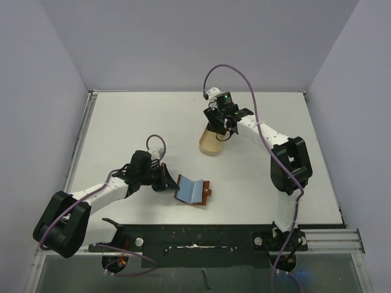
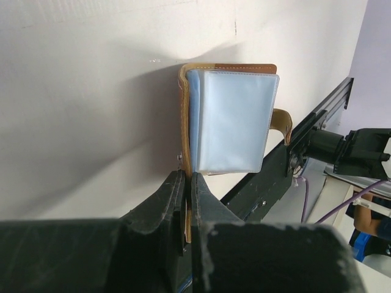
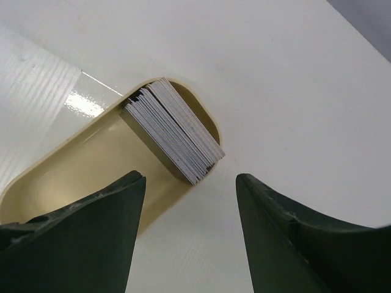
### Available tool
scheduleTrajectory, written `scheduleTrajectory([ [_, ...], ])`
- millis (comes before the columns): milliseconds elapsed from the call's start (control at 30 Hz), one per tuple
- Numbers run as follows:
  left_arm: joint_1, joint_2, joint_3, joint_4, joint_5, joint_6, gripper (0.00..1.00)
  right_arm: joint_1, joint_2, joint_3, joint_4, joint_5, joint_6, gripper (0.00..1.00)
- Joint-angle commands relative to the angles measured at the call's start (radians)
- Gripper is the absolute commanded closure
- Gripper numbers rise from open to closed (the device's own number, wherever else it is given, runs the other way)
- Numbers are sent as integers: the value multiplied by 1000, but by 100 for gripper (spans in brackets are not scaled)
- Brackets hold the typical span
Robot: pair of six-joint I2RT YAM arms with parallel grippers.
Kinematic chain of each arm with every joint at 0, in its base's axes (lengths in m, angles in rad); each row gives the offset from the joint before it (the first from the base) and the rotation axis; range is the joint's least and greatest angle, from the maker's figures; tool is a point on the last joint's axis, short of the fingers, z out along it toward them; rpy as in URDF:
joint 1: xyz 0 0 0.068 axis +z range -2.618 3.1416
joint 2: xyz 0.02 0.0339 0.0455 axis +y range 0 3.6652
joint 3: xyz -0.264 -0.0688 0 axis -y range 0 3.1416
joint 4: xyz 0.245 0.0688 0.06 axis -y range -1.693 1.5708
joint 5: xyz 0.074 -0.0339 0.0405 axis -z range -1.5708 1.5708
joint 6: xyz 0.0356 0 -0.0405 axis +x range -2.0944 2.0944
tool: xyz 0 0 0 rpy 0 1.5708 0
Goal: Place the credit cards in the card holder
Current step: Pick up the credit card from the storage box.
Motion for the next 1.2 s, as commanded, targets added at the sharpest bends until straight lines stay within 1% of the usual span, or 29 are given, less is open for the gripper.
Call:
scheduleTrajectory([
  [0, 5, -27, 12, 64, 41, 3, 100, 3, 65, 94, -13, -24, -170, 38],
  [67, 5, -25, 9, 69, 41, 1, 100, 3, 93, 113, -7, -38, -198, 38],
  [300, 8, -14, -4, 96, 47, -19, 100, 4, 158, 96, 77, 15, -302, 36],
  [567, 8, -3, -25, 121, 46, -38, 100, 4, 187, 75, 125, 78, -333, 37],
  [700, 8, 5, -26, 131, 44, -46, 100, 3, 183, 68, 153, 109, -337, 42],
  [900, 8, 16, -26, 142, 46, -51, 100, 4, 169, 57, 166, 98, -338, 48],
  [1167, 8, 9, -38, 143, 42, -55, 100, 4, 163, 53, 159, 102, -337, 63],
])
